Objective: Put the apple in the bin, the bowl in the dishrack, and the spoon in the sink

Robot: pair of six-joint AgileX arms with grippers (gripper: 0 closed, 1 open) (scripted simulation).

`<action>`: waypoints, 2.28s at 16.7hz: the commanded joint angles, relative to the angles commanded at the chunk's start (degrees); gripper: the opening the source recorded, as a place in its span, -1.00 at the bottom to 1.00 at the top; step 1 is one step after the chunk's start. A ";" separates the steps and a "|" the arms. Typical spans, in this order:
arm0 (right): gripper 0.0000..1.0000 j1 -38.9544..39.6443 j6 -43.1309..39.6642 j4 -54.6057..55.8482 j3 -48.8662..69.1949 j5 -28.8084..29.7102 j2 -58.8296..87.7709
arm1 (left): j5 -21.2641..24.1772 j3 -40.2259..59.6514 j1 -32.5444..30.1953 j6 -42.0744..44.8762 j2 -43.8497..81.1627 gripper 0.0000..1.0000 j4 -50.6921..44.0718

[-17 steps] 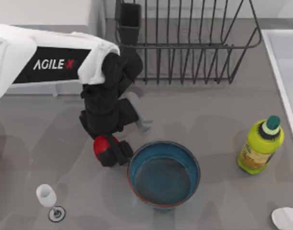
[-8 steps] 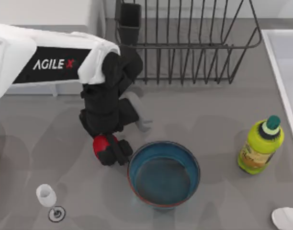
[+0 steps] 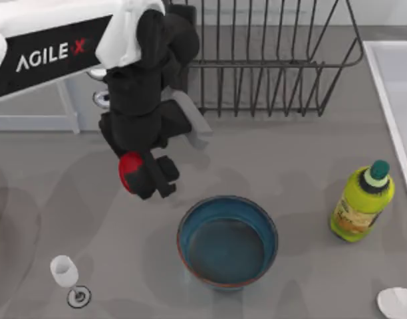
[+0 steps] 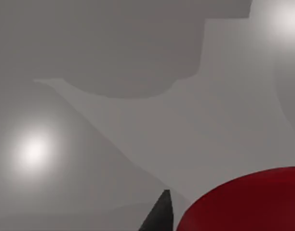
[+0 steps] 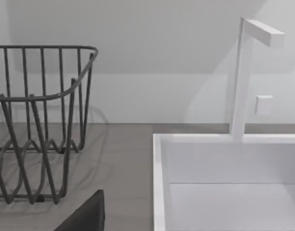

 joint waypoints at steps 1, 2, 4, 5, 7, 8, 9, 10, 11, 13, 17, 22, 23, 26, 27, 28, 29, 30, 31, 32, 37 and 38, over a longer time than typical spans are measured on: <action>1.00 0.00 0.00 0.00 0.00 0.00 0.00 | 0.00 1.38 0.02 -0.06 -0.82 -1.00 -1.54; 1.00 0.00 0.00 0.00 0.00 0.00 0.00 | 0.00 2.28 0.06 -0.13 -1.56 -1.00 -2.48; 1.00 0.00 0.00 0.00 0.00 0.00 0.00 | 0.00 2.58 0.08 -0.17 -1.86 -1.00 -2.80; 1.00 0.00 0.00 0.00 0.00 0.00 0.00 | 0.00 2.58 0.08 -0.17 -1.86 -1.00 -2.80; 1.00 0.00 0.00 0.00 0.00 0.00 0.00 | -0.03 2.45 0.13 -0.07 -1.66 -1.00 -2.64; 1.00 0.00 0.00 0.00 0.00 0.00 0.00 | 0.15 2.21 0.26 -0.64 -1.92 -1.00 -2.60; 1.00 0.00 0.00 0.00 0.00 0.00 0.00 | 0.48 1.72 0.56 -1.82 -2.45 -1.00 -2.56; 1.00 0.00 0.00 0.00 0.00 0.00 0.00 | 0.94 1.00 1.05 -3.62 -3.22 -1.00 -2.52; 1.00 0.00 0.00 0.00 0.00 0.00 0.00 | 1.51 0.09 1.68 -6.02 -4.21 -1.00 -2.49; 1.00 0.00 0.00 0.00 0.00 0.00 0.00 | 2.90 -2.20 3.29 -12.65 -6.67 -1.00 -2.49; 1.00 0.00 0.00 0.00 0.00 0.00 0.00 | 5.80 -7.58 8.77 -31.02 -12.83 -1.00 -2.26; 1.00 0.00 0.00 0.00 0.00 0.00 0.00 | 7.26 -13.02 20.85 -57.24 -20.44 -1.00 -0.84; 1.00 0.00 0.00 0.00 0.00 0.00 0.00 | 7.21 -13.85 23.65 -62.45 -21.72 -1.00 -0.61; 1.00 0.00 0.00 0.00 0.00 0.00 0.00 | 6.48 -16.04 32.07 -77.27 -25.15 -1.00 -0.28; 1.00 0.00 0.00 0.00 0.00 0.00 0.00 | 6.08 -16.70 34.77 -81.67 -26.16 -1.00 -0.26; 1.00 0.00 0.00 0.00 0.00 0.00 0.00 | 5.64 -17.32 37.36 -85.65 -27.09 -1.00 -0.26; 1.00 0.00 0.00 0.00 0.00 0.00 0.00 | 5.17 -17.83 39.80 -89.13 -27.89 -1.00 -0.27; 1.00 0.00 0.00 0.00 0.00 0.00 0.00 | 4.69 -18.24 42.07 -92.12 -28.56 -1.00 -0.25; 1.00 0.00 0.00 0.00 0.00 0.00 0.00 | 4.23 -18.53 44.11 -94.64 -29.10 -1.00 -0.22; 1.00 0.00 0.00 0.00 0.00 0.00 0.00 | 3.82 -18.73 45.88 -96.65 -29.52 -1.00 -0.16; 1.00 0.00 0.00 0.00 0.00 0.00 0.00 | 3.00 -18.89 49.03 -99.49 -30.07 -1.00 0.00; 1.00 0.00 0.00 0.00 0.00 0.00 0.00 | 3.00 -18.89 49.03 -99.49 -30.07 -1.00 0.00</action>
